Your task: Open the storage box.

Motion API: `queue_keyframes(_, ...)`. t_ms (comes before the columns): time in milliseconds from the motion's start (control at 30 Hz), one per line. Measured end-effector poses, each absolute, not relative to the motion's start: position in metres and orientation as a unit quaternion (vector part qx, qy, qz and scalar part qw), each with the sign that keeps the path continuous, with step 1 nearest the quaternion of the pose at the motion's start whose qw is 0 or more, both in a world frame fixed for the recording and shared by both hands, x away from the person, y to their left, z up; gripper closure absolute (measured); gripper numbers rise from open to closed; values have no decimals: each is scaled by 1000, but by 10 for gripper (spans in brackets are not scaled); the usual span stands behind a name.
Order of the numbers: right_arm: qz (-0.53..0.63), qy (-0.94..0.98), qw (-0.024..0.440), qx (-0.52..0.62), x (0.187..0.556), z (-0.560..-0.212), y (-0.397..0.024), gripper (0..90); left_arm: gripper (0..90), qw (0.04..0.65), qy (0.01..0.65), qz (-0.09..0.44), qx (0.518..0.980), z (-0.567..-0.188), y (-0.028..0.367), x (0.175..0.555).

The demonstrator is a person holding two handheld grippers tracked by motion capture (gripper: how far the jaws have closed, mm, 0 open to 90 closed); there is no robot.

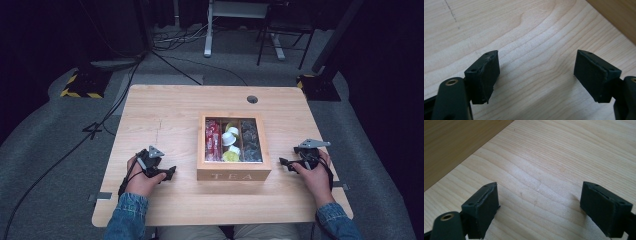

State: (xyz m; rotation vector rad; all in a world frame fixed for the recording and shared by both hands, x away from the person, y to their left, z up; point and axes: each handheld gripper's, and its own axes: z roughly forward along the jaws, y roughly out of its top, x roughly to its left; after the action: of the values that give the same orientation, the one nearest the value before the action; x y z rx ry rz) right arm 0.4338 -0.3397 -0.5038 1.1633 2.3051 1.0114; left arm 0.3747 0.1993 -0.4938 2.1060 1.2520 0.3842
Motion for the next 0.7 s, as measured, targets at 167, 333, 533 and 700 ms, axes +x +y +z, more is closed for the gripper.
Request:
queue_keyframes(167,357,818,183,413,433,-504,-340,154,240,325,477,149,803,-482,199,373)
queue_keyframes(333,357,818,183,413,433,-504,-340,155,262,335,473,145,802,-464,196,367)
queue_keyframes(533,358,818,182,412,432,-504,-340,154,262,347,462,151,802,-451,190,364)
queue_keyframes(700,359,820,181,407,430,-504,-341,155,267,369,434,149,808,-434,177,358)
